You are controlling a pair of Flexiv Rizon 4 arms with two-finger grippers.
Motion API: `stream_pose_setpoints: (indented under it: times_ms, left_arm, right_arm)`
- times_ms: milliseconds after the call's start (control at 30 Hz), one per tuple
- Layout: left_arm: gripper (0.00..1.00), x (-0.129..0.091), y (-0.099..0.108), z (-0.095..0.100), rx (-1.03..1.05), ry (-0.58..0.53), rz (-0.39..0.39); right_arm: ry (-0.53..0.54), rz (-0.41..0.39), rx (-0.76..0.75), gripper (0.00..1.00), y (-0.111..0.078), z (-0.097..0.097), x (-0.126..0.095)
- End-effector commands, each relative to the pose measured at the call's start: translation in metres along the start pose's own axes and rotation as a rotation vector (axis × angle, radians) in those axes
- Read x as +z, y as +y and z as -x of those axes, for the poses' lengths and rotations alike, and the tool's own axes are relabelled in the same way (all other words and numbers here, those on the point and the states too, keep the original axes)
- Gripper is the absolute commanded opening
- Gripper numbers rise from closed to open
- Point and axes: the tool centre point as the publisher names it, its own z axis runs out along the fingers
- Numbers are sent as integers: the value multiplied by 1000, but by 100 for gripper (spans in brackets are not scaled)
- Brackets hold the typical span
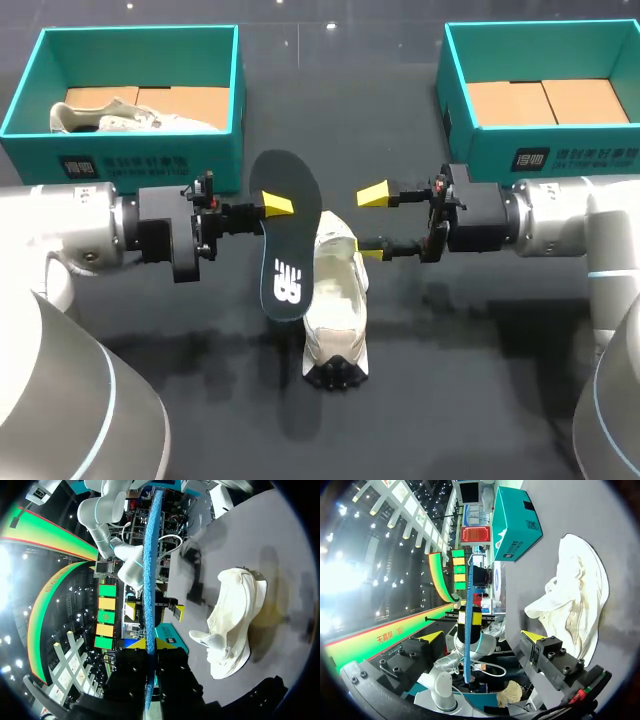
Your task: Take the shoe out of the shoebox, open the shoe tongue, remove and reinsert the insole, then place the shoe into the shoebox
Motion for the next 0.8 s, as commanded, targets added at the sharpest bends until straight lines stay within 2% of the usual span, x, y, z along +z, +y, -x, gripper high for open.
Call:
stream_pose_setpoints:
  times_ms: [33,133,400,567,667,800]
  left_arm:
    - [0,-24,-15,2,-10,12,3]
    - [0,-30,-22,3,-27,11,-2]
    - [0,-43,-38,3,-49,33,15]
    - [0,-44,-52,-2,-81,59,-13]
    - [0,-43,-64,-6,-96,90,-31]
    - [0,-43,-75,-14,-182,125,-86]
  right_arm:
    - [-22,-39,-19,100,0,1,-22]
    - [-52,-86,-76,100,-1,1,-30]
    - [-52,-86,-76,100,-1,1,-30]
    - [-52,-86,-76,100,-1,1,-30]
    - [-63,-170,-230,100,-5,2,-36]
    - [-116,-191,-334,100,-9,9,-50]
